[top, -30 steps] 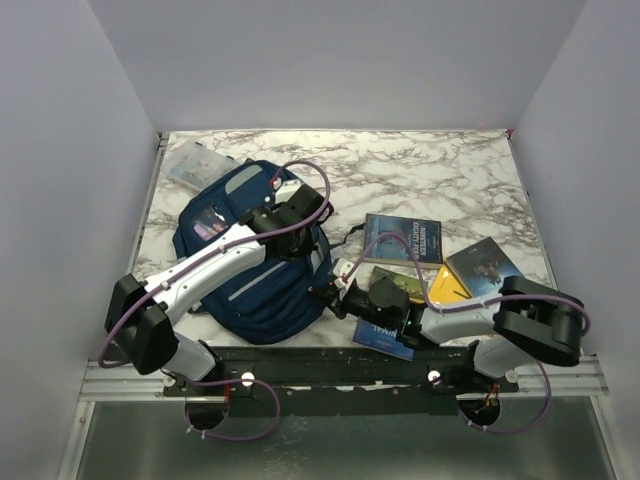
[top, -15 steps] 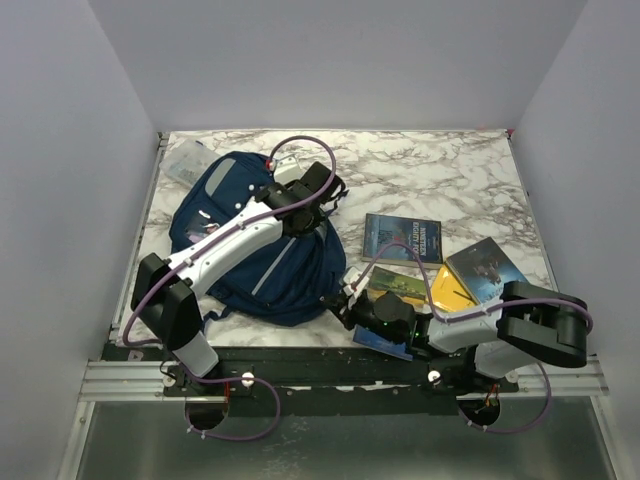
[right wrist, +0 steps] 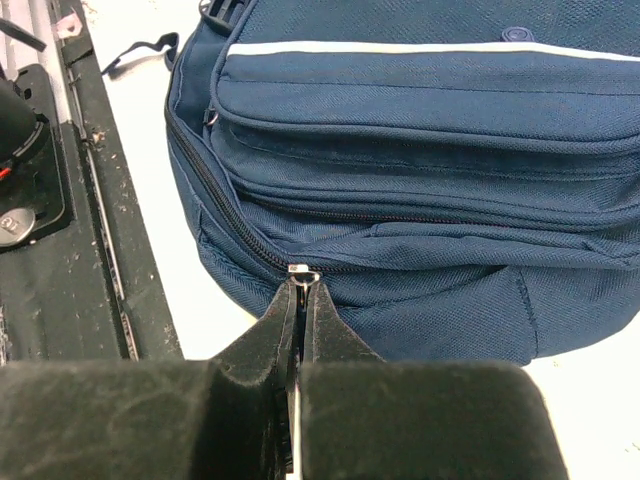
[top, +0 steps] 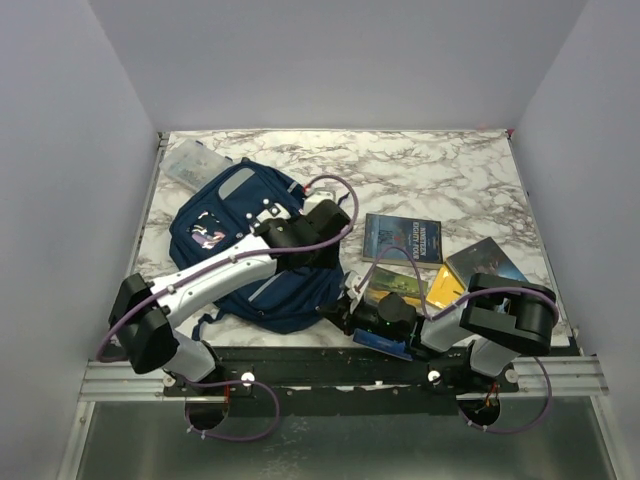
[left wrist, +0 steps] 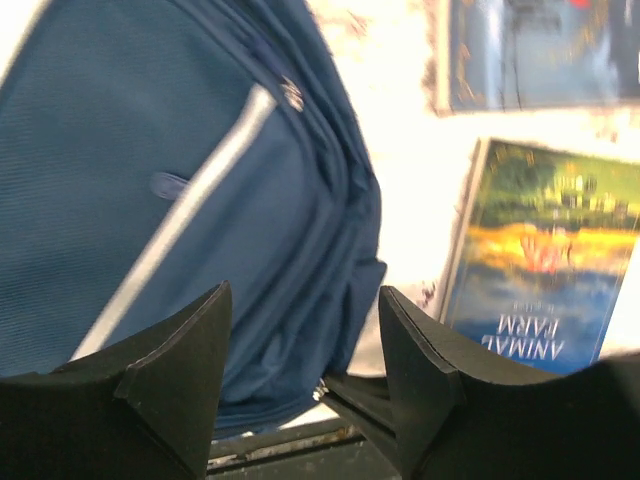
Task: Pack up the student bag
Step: Unzip the student bag at the center of the board.
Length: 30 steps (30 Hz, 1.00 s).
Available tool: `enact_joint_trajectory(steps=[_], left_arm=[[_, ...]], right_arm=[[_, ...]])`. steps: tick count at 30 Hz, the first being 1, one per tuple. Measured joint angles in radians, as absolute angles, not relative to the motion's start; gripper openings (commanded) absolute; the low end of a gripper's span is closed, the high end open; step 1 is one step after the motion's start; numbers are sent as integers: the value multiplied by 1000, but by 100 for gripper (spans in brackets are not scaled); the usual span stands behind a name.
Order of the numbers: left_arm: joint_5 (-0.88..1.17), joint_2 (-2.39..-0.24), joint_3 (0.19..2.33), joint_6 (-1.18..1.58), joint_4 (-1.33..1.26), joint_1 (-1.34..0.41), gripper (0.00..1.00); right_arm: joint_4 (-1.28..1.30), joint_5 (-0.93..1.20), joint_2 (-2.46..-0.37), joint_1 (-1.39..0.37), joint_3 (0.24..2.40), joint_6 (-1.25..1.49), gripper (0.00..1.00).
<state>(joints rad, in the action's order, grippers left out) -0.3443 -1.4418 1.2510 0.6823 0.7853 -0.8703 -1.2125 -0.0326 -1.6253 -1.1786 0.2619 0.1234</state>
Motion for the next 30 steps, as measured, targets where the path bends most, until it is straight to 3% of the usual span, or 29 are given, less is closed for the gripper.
enact_joint_trajectory(steps=[4, 10, 15, 21, 24, 28, 30], left_arm=[[-317, -1525, 1281, 626, 788, -963, 58], [-297, -1647, 1284, 596, 805, -982, 37], [-270, -1661, 1274, 585, 793, -982, 40], [-236, -1736, 1273, 578, 765, -982, 29], [-234, -1747, 1265, 573, 755, -981, 21], [-218, -1759, 1257, 556, 736, -971, 1], [-209, -1766, 1256, 544, 733, -965, 0]], right_arm=[[-1238, -27, -1628, -1178, 244, 123, 0], [-1263, -24, -1627, -1178, 221, 124, 0], [-1264, -23, -1621, -1177, 215, 124, 0], [-1270, -21, -1618, -1177, 208, 124, 0], [-1270, -21, -1618, -1176, 207, 123, 0], [-1270, -21, -1618, -1176, 207, 123, 0], [-1265, -21, -1617, -1175, 207, 121, 0]])
